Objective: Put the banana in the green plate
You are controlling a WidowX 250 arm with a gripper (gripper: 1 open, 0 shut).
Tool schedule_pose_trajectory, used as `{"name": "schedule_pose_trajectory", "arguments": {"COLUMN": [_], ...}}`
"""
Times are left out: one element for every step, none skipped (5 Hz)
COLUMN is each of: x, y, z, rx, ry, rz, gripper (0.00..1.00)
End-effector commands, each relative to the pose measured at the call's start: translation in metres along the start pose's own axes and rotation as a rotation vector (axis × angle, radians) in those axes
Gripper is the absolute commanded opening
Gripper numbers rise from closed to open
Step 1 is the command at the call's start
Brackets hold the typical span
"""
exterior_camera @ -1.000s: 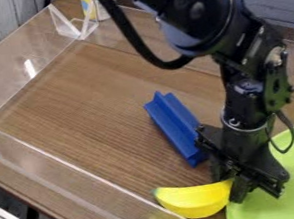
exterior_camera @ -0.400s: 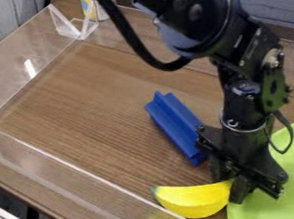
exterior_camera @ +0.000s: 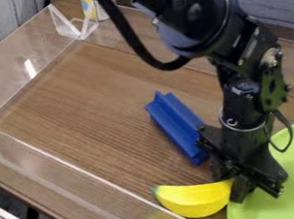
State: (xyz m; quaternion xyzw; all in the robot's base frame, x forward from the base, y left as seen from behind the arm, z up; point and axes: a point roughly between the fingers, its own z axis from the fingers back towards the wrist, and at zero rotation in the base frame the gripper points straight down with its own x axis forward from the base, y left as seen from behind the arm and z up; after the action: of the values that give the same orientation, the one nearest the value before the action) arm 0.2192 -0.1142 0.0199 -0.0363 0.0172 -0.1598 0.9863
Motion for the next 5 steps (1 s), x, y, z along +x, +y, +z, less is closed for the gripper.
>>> {"name": "schedule_pose_trajectory", "arguments": {"x": [0.0047,0.0071,0.0093,0.0112,0.0128], "y": [0.0011,0.0000,-0.0005,-0.0008,-0.0010], "z": [0.0018,0.0015,0.0012,0.0012,0.0015], "rx": [-0.003,-0.004,-0.006,-0.007,-0.008], "ry": [-0.017,-0.017,-0.017,-0.017,-0.017], "rz": [-0.023,-0.044,-0.062,-0.076,-0.085], "gripper": [0.00,0.00,0.00,0.00,0.00]}}
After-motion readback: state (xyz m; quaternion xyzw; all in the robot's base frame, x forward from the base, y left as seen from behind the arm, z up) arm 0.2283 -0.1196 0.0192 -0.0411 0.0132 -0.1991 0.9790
